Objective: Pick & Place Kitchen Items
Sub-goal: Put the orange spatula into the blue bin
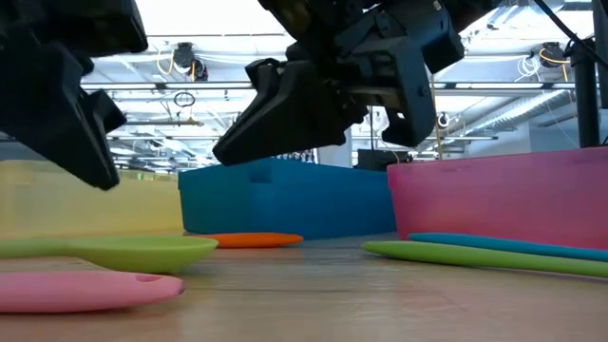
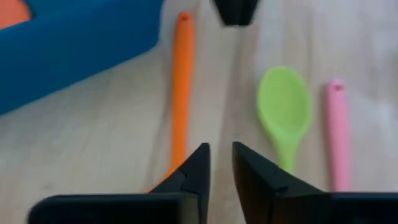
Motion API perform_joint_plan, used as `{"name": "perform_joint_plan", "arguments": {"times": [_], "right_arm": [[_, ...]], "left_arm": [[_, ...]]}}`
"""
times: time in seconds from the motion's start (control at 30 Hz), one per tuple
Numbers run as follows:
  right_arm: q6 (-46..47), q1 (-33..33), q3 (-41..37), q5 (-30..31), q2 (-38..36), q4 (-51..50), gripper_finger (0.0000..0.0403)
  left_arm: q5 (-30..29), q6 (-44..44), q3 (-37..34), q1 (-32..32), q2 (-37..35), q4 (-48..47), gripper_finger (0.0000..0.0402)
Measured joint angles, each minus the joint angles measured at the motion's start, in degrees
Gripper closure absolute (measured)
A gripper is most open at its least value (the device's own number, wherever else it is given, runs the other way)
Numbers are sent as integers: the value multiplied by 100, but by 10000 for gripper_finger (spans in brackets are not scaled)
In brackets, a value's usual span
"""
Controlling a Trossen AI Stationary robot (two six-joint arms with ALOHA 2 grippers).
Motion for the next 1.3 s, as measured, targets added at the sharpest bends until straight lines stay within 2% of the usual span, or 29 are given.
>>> {"name": "perform_joint_plan", "arguments": {"times": [0.17, 0.3, 0.6, 0.77, 1.1, 1.17, 1.3], "right_arm": [[633, 39, 7, -1, -188, -9, 332], [996, 107, 7, -7, -344, -618, 311], [1990, 297, 7, 283, -481, -1545, 291], [2577, 212, 4, 313, -481, -1851, 291], [3174, 172, -151, 295, -341, -1853, 290], [3192, 153, -186, 297, -350, -1781, 290], [3193, 127, -205, 290, -348, -1834, 290]], "left_arm": [[-50, 169, 0, 209, 2, -159, 264], [-168, 293, 0, 325, 14, -142, 224], [-7, 250, -9, 432, 693, -42, 211], [98, 81, 15, 394, 944, 57, 242], [206, 365, -2, 390, 984, 529, 383], [228, 347, -4, 421, 984, 594, 388], [302, 306, -7, 488, 990, 766, 368]]}}
